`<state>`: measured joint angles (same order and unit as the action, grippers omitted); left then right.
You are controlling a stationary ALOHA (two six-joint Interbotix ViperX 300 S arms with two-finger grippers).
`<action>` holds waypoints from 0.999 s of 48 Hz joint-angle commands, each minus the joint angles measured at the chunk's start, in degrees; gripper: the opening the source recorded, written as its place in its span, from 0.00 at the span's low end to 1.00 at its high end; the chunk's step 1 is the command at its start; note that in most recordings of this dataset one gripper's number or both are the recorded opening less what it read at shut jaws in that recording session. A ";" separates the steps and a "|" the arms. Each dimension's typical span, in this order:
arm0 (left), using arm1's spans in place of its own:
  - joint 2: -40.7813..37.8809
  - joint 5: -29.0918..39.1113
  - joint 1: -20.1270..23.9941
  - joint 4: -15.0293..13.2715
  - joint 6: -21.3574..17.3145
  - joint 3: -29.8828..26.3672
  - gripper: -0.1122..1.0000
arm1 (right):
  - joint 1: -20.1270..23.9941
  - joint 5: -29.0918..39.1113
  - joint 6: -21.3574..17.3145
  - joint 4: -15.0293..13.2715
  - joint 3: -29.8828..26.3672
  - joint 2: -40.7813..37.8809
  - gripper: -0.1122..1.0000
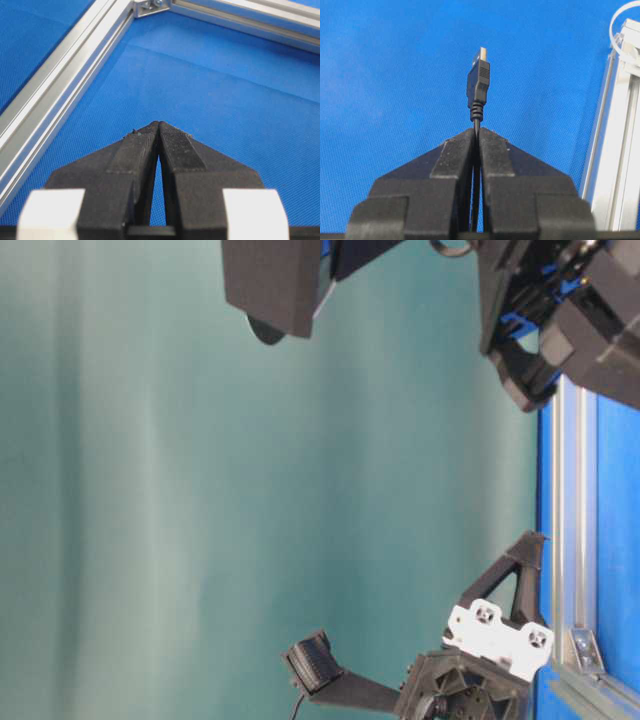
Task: Insert the wire through the string loop located on the left side.
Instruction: 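Carry the cable plug left toward the white zip-tie loop on the frame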
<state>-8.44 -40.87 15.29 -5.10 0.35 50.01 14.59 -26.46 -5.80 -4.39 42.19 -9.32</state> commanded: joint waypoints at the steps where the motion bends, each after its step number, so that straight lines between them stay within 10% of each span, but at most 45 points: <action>1: 1.93 -0.18 -0.09 0.09 0.09 -0.44 0.10 | 0.09 -0.18 -0.09 0.00 -0.62 1.93 0.10; 48: 2.02 -0.18 -0.18 0.09 0.09 -0.09 0.10 | -12.22 -1.23 0.00 0.00 1.32 1.93 0.10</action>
<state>-8.44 -40.78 15.29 -5.19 0.35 50.36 2.37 -26.81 -5.80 -4.39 43.86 -9.32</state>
